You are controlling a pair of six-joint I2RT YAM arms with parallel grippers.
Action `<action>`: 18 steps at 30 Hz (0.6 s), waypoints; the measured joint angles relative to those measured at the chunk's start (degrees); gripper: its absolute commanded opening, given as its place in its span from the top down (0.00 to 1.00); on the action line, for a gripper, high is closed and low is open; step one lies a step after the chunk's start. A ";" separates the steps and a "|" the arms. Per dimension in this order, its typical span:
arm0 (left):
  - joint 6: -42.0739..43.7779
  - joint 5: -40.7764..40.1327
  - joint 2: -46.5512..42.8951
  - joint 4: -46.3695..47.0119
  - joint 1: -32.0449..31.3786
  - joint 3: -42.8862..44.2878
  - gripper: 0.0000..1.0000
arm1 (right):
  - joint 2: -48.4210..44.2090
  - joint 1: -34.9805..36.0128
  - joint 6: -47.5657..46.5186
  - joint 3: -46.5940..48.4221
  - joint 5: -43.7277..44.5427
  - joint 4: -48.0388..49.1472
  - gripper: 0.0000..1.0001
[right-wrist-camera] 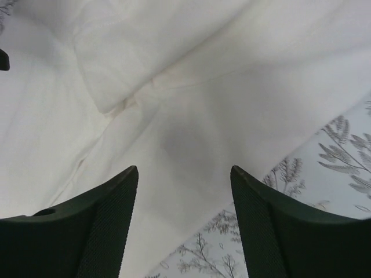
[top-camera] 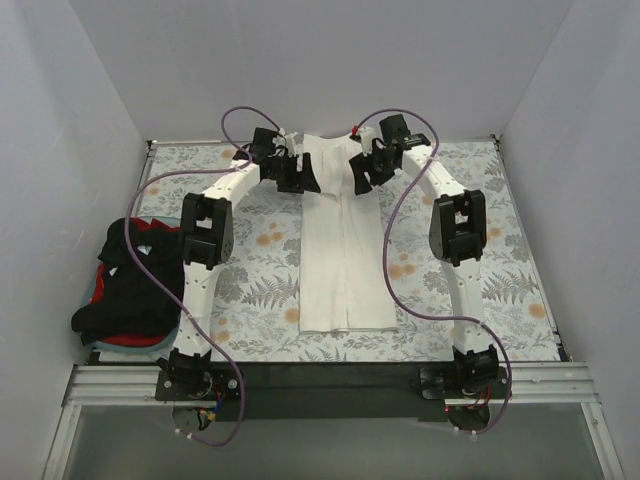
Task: Fold and stack the t-shirts
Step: Fold the tshirt
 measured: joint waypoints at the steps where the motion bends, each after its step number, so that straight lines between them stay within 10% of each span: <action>1: 0.52 -0.55 -1.73 0.81 0.11 -1.46 0.11 | -1.44 -0.11 -0.87 -0.42 0.17 -0.02 0.25; 4: 1.86 -1.38 -8.74 2.47 0.68 -5.64 0.10 | -8.44 -0.44 -3.43 -1.95 0.31 -0.20 0.24; 7: 3.08 -2.36 -19.19 6.10 1.11 -9.97 0.10 | -20.13 -0.66 -5.73 -5.73 -0.02 2.19 0.02; 18: 22.77 7.52 -60.26 13.81 -1.36 -42.60 0.07 | -59.80 0.57 -24.63 -38.42 -10.49 8.87 0.02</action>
